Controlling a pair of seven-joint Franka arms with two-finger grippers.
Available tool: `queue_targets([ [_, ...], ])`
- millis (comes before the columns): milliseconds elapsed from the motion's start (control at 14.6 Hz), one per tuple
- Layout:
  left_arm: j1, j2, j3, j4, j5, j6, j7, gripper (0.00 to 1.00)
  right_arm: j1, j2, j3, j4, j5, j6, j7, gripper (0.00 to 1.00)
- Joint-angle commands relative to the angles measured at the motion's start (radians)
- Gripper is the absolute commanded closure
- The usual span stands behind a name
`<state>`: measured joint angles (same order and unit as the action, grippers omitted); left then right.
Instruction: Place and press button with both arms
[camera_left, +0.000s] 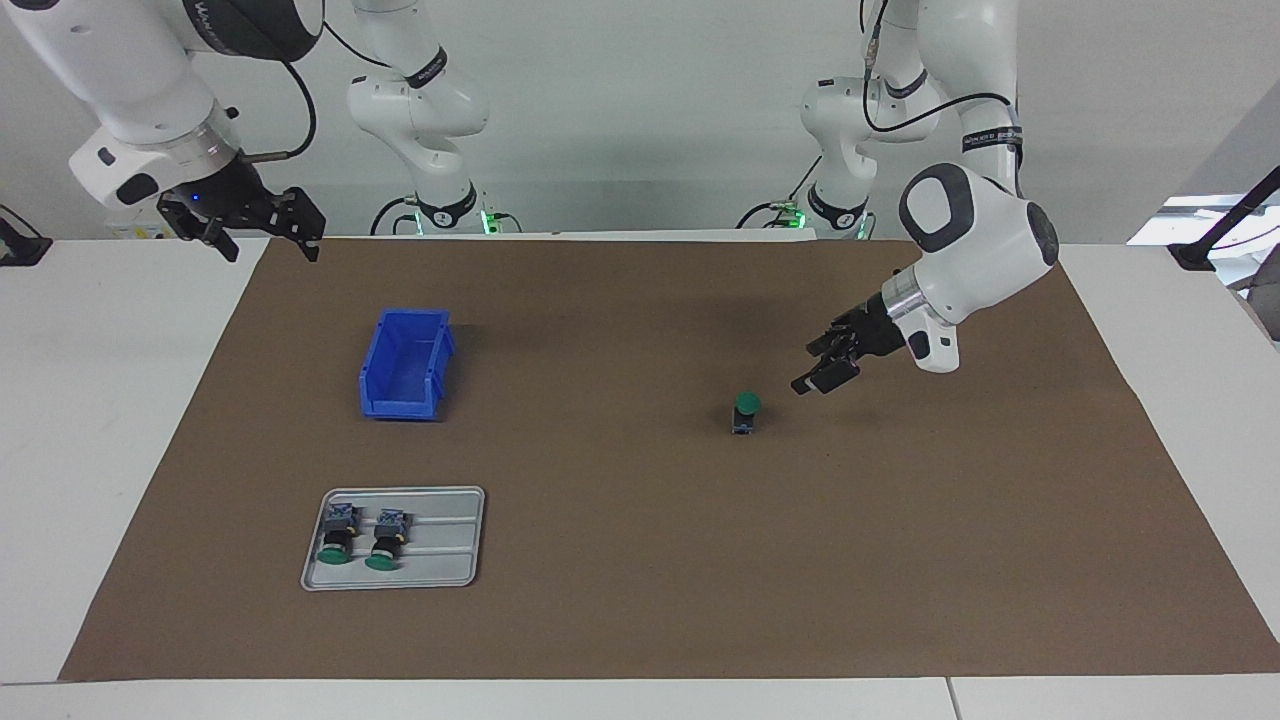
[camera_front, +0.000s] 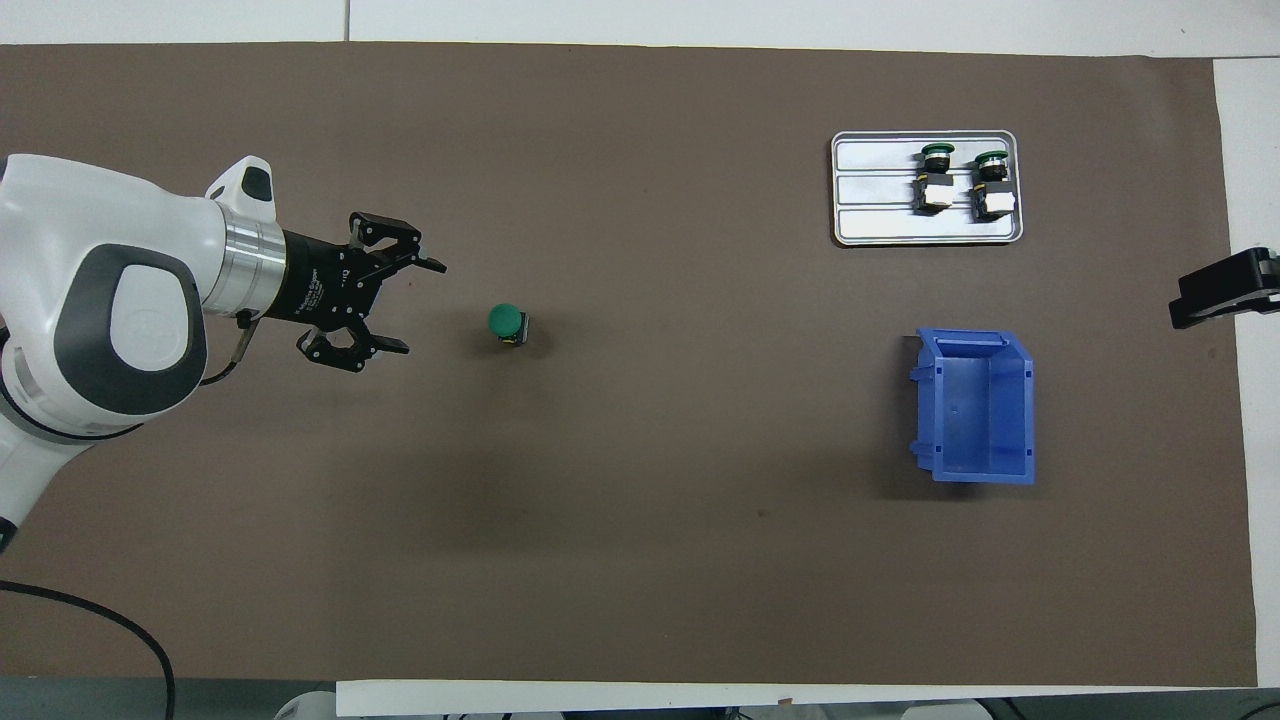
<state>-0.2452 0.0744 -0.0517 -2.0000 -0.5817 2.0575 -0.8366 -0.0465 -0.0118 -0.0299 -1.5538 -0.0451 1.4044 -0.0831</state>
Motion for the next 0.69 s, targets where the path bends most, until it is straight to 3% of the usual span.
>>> queue_targets([
  [0, -0.072, -0.002, 0.004, 0.038, 0.194, -0.014, -0.004, 0.00, -0.010, -0.017, 0.004, -0.022, 0.014, 0.004, -0.023, 0.01],
  [344, -0.176, 0.008, 0.001, 0.104, 0.478, -0.023, 0.045, 0.06, -0.010, -0.017, 0.004, -0.022, 0.016, 0.002, -0.021, 0.01],
  [618, -0.192, 0.028, -0.002, 0.110, 0.505, -0.008, 0.227, 0.48, -0.009, -0.017, 0.004, -0.022, 0.014, 0.004, -0.021, 0.01],
])
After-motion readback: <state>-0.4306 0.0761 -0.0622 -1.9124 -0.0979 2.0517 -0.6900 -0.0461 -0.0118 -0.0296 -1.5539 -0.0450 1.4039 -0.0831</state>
